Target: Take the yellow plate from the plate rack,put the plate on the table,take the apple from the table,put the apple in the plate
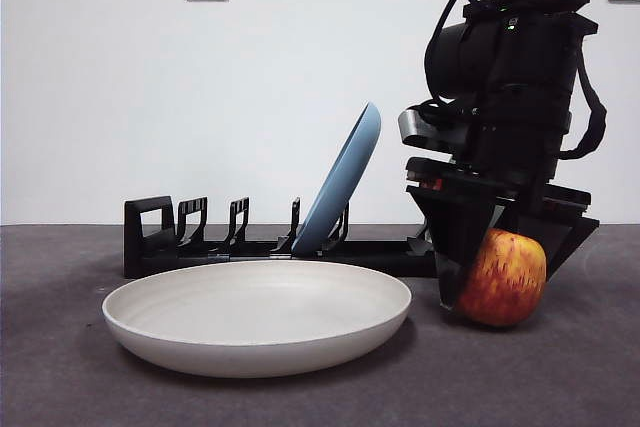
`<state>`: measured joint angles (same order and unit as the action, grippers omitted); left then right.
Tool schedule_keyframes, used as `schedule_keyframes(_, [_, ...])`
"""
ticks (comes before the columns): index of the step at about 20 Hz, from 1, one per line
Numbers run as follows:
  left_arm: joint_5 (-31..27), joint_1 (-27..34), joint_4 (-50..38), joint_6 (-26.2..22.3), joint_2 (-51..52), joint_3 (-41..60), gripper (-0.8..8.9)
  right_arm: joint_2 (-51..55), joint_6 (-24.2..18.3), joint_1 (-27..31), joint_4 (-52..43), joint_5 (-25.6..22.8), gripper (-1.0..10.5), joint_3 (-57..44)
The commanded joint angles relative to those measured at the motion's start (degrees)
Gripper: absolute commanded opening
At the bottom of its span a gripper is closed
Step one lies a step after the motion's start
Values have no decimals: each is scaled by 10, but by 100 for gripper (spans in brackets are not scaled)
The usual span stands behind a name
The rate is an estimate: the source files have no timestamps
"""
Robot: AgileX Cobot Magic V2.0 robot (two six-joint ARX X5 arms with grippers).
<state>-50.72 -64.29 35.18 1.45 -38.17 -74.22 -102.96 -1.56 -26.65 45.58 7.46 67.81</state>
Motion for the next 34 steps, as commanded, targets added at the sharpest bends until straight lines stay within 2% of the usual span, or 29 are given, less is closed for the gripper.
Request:
schedule_keyframes(1, [-7, -1, 6, -7, 1, 3, 287, -3, -3, -2, 0, -3, -12, -1])
schedule_keyframes(6, [-7, -1, 9, -7, 1, 3, 287, 21, 8, -2, 0, -4, -12, 0])
schedule_keyframes(11, [-7, -1, 9, -7, 1, 3, 286, 160, 22, -6, -1, -2, -13, 12])
schedule_keyframes(16, [-4, -1, 9, -11, 1, 2, 286, 211, 37, -62, 0, -1, -13, 78])
schedule_keyframes(20, [-2, -1, 15, -17, 1, 3, 286, 165, 37, -145, -3, -4, -13, 130])
schedule_keyframes(24, [-2, -1, 34, -17, 1, 3, 286, 71, 36, -200, -6, -7, -13, 164])
schedule_keyframes(34, [-2, -1, 56, -17, 1, 3, 286, -109, 24, -215, -40, -36, -13, 164])
